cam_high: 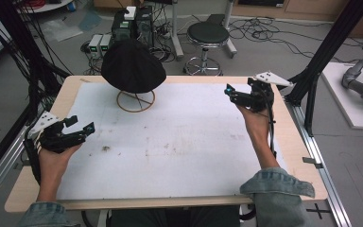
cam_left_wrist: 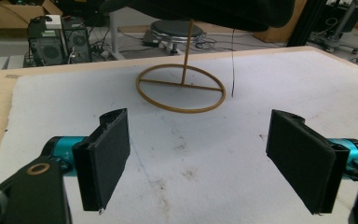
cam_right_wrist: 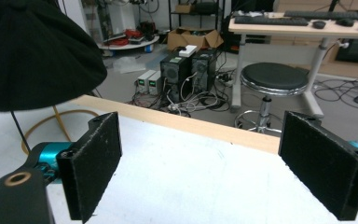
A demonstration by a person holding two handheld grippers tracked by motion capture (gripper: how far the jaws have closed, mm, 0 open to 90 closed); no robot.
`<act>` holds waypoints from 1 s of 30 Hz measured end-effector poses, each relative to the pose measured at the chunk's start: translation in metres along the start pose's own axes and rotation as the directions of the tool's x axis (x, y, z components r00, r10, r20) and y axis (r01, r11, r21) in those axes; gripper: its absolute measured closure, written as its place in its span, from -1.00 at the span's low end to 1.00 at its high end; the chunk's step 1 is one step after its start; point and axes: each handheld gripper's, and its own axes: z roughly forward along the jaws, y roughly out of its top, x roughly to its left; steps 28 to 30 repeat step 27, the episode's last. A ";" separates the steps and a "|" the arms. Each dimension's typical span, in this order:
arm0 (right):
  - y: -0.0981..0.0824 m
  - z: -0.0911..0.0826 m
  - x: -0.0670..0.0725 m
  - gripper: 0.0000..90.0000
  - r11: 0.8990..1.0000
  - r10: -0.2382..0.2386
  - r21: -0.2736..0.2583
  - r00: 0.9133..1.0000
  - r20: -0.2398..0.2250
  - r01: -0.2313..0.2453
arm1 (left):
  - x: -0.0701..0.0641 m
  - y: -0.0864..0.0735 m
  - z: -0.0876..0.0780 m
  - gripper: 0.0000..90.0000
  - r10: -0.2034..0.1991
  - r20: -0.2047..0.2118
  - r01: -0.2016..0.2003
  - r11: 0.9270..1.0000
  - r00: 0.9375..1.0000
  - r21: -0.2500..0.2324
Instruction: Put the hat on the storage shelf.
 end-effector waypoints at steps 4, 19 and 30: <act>-0.018 -0.014 0.002 -0.71 1.000 -0.002 -0.026 1.000 0.005 0.002 | -0.001 0.000 0.001 -0.51 0.007 0.002 -0.007 1.000 1.000 0.006; -0.100 -0.038 0.015 -0.74 1.000 -0.006 -0.017 0.999 0.039 0.007 | -0.002 -0.003 0.003 -0.51 0.009 -0.002 -0.009 1.000 1.000 0.012; -0.112 -0.043 0.012 -0.74 0.999 0.023 -0.025 0.999 0.040 -0.022 | -0.003 -0.005 0.004 -0.51 0.016 -0.003 -0.016 1.000 1.000 0.022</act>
